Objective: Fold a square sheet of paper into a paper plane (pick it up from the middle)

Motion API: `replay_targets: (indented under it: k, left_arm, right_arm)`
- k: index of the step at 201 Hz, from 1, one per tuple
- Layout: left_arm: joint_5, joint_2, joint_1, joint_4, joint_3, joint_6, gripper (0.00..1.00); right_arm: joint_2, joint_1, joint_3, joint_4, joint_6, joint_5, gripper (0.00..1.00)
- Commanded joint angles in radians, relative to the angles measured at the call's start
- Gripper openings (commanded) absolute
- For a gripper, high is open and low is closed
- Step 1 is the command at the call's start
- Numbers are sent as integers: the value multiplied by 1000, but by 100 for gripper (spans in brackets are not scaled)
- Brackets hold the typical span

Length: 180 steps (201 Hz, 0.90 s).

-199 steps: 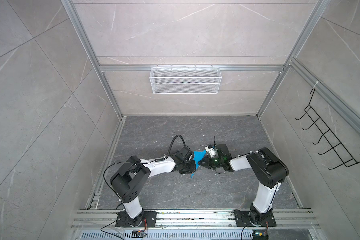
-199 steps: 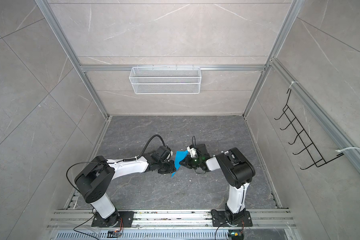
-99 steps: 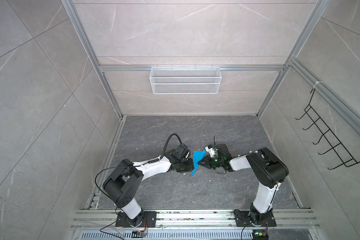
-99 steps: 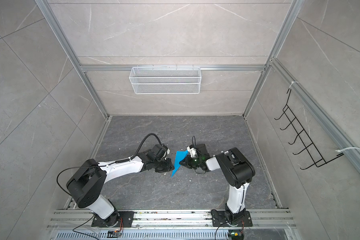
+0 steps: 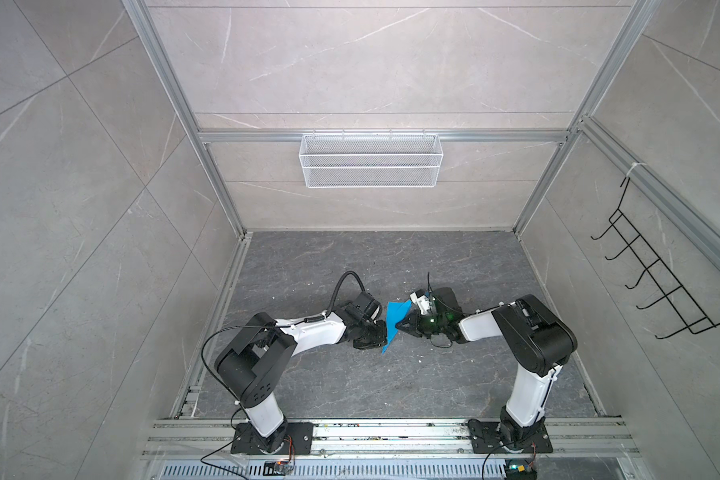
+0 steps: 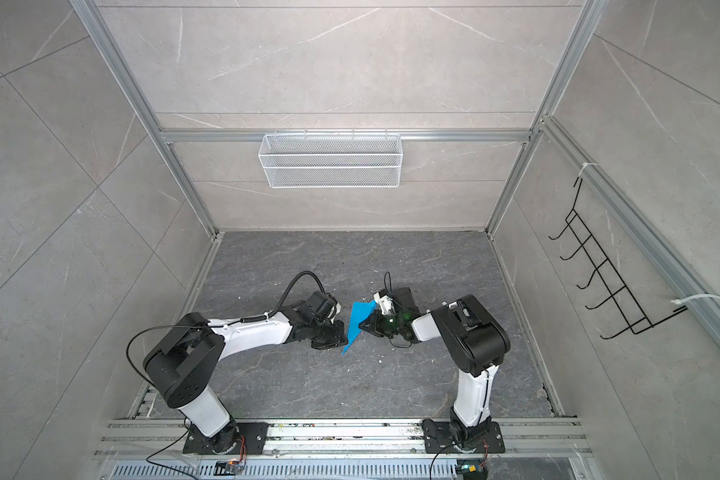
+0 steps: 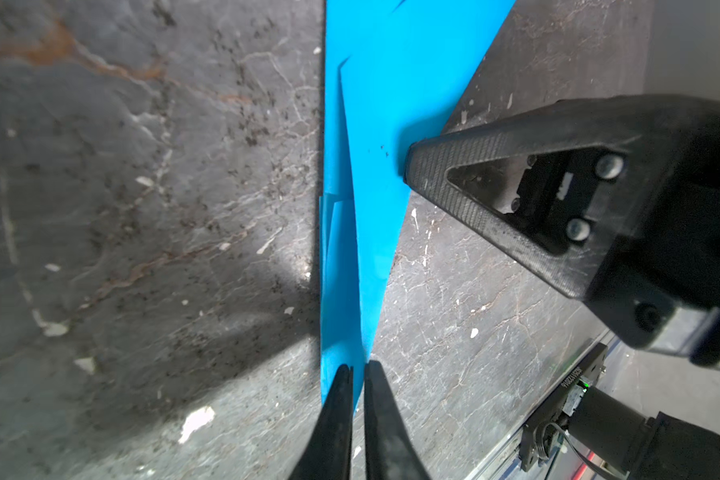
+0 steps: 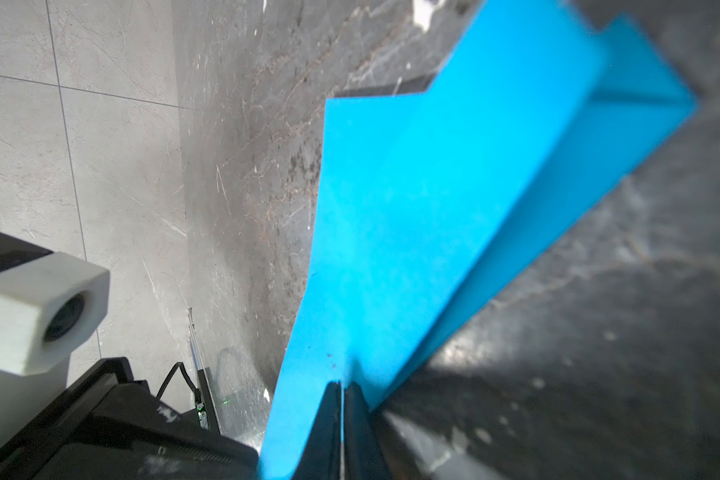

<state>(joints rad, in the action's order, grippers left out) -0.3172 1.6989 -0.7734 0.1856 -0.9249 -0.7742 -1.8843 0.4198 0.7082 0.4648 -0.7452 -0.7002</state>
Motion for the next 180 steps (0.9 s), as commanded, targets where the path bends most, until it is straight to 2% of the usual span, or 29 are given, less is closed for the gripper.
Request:
replay_targets:
  k: [1, 133, 180]
  left_arm:
    - [-29, 20, 0, -5, -2, -6, 8]
    - [-5, 63, -4, 31, 14, -20, 4]
    - [41, -44, -3, 44, 1, -4, 7]
  right_arm:
    - [-45, 0, 0, -92, -8, 87, 10]
    - [-49, 0, -4, -92, -9, 91, 10]
    - [-47, 0, -4, -95, -11, 96, 10]
